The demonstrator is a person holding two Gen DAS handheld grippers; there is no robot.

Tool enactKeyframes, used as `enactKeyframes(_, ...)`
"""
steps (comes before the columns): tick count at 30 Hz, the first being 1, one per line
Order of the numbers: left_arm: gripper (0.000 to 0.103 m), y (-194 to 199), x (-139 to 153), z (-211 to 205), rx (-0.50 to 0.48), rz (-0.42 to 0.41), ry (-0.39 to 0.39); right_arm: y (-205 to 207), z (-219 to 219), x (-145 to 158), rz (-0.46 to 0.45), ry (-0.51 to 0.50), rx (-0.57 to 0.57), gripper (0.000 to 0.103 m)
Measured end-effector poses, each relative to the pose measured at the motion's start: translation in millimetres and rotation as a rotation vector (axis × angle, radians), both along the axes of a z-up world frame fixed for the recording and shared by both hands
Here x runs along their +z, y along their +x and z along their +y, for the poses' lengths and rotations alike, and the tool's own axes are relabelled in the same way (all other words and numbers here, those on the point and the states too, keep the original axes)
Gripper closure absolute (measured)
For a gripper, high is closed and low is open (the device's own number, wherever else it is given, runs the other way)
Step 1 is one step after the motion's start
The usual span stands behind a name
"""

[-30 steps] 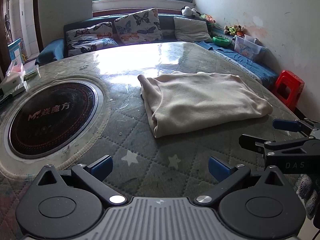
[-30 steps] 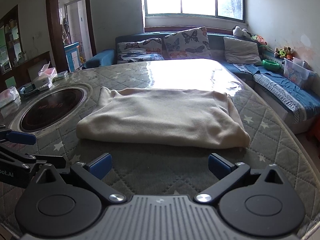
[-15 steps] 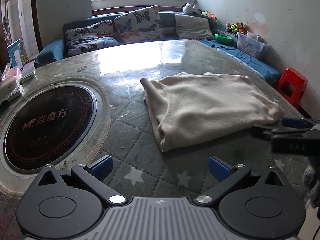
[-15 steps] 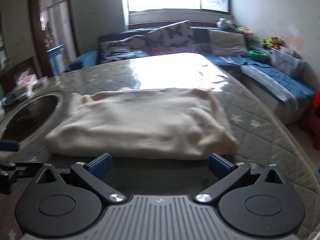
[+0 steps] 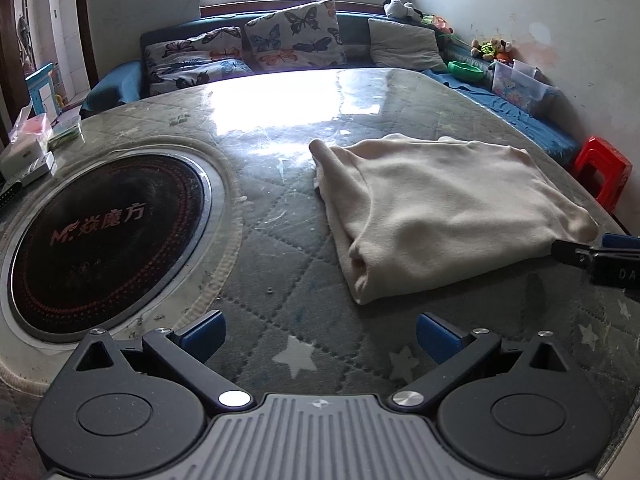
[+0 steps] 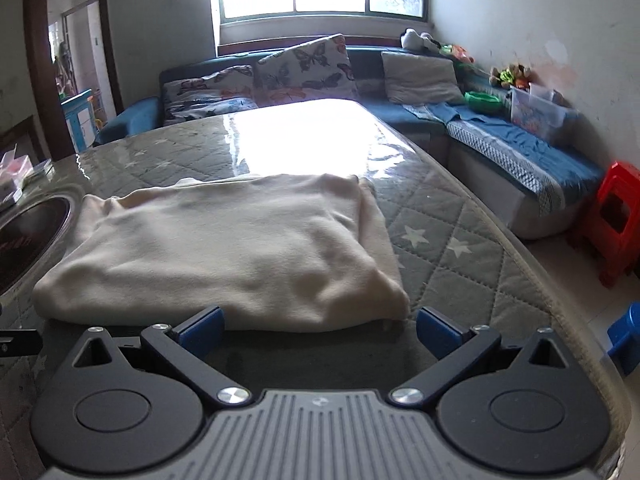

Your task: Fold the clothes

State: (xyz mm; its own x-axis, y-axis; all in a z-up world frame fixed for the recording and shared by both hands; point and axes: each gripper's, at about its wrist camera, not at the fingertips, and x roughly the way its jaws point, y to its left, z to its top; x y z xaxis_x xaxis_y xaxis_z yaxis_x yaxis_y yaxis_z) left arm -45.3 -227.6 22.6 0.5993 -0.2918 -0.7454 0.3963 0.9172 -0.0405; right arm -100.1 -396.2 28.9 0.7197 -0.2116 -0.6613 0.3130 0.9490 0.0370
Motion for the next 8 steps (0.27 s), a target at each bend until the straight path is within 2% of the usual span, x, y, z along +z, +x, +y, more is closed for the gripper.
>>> enactKeyframes(8,0.000,-6.0,4.2,-5.2,-0.014,-0.020,0.009,-4.7,7.8,-0.9,-0.008,0.019,0.040,0.000)
